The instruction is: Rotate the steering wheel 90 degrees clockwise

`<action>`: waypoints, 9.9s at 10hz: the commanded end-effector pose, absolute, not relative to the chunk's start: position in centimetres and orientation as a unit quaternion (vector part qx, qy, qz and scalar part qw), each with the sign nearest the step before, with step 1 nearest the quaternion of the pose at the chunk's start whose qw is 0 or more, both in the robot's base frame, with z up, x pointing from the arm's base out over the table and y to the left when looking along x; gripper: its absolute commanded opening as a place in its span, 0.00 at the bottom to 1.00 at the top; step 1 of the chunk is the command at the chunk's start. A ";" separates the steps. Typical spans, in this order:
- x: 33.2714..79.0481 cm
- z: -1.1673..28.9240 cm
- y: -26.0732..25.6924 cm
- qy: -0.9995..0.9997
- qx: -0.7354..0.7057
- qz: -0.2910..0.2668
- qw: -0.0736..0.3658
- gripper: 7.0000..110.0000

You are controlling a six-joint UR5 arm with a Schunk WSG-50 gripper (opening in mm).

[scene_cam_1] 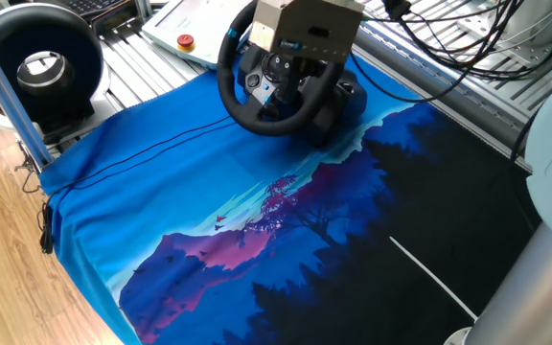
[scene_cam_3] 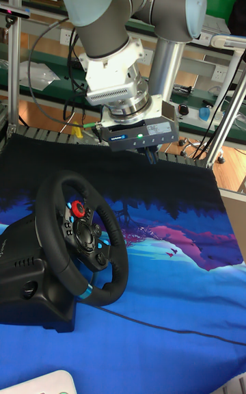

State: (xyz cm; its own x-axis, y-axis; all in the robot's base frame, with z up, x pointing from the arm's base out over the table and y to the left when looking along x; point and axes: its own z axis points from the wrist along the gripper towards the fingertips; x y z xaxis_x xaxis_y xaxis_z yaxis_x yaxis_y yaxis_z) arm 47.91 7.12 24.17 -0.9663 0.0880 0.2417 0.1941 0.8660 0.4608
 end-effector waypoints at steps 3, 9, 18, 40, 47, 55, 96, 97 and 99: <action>48.2 26.1 9.9 -0.939 -0.096 -0.309 0.116 0.00; 54.1 29.0 1.6 -0.926 -0.037 -0.349 0.140 0.00; 51.7 26.7 -1.2 -0.957 -0.119 -0.243 0.103 0.00; 53.0 26.0 -9.8 -0.960 -0.191 -0.190 0.079 0.00; 54.5 25.4 -14.5 -0.978 -0.172 -0.112 -0.024 0.00; 53.5 26.0 -10.6 -0.970 -0.121 -0.207 0.033 0.00; 57.4 23.7 -12.1 -0.966 -0.103 -0.229 0.064 0.36; 57.7 23.8 -11.6 -0.966 -0.104 -0.230 0.064 0.36; 58.4 23.3 -11.5 -0.967 -0.101 -0.226 0.062 0.36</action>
State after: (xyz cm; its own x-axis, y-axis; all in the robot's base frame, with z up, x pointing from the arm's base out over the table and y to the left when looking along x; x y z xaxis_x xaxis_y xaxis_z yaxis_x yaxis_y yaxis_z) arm 57.50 -12.25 23.23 -0.9714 0.1640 0.1714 0.2223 0.8819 0.4157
